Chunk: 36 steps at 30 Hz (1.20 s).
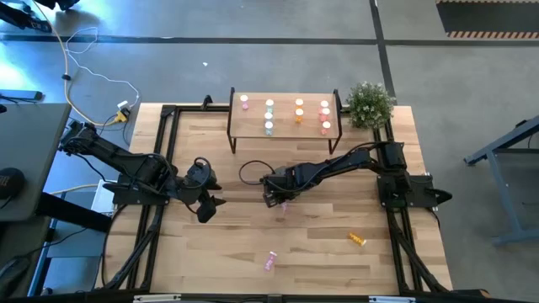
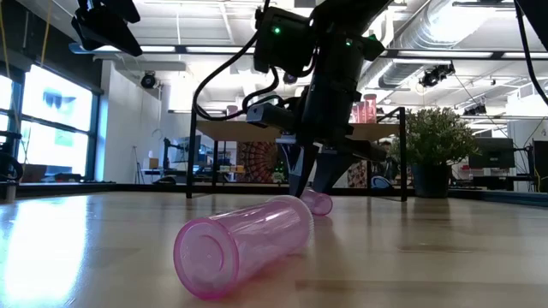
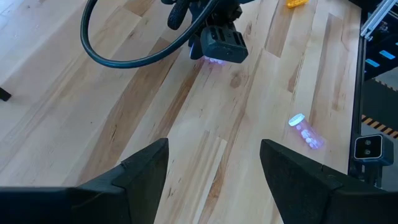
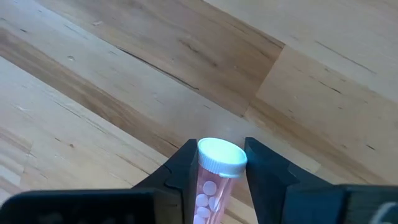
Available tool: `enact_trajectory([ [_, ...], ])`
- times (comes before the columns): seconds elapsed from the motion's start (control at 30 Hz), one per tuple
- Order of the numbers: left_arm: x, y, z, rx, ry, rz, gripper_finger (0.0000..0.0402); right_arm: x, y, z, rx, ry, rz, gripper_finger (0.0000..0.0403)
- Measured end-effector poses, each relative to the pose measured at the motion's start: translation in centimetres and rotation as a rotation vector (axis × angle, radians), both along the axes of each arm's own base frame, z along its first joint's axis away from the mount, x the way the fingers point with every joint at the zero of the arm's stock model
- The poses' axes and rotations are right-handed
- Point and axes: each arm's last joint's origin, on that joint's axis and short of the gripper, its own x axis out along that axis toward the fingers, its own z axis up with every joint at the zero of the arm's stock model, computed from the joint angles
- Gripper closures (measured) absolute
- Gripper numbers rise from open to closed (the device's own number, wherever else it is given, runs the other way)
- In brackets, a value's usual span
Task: Pick and place medicine bottles onto shelf by color
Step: Put the top violet pill bottle on the shelf aligned with the other violet pill bottles
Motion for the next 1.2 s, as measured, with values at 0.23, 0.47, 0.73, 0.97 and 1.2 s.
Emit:
enact_trajectory([
  [0.23, 0.0, 0.0, 0.0, 0.006, -0.002, 0.005, 0.0156, 0.5, 0.1, 0.6, 0.001, -0.025, 0.081, 0.0297],
  [0.47, -0.8, 0.6, 0.7, 0.091, -0.042, 0.064, 0.0156, 2.5, 0.2, 3.9, -0.051, -0.144, 0.202, 0.0302],
  [0.73, -3.2, 1.5, 2.7, 0.092, -0.169, 0.118, 0.0156, 4.9, -0.5, 10.6, -0.214, -0.299, 0.306, 0.0303],
  [0.97, -4.0, 2.0, 3.4, 0.132, -0.236, 0.198, 0.0156, 5.8, -1.8, 16.4, -0.342, -0.432, 0.325, 0.0303],
  [1.2, -3.4, 2.2, 3.9, 0.19, -0.32, 0.32, 0.0156, 6.0, -2.3, 21.3, -0.456, -0.57, 0.363, 0.0304],
])
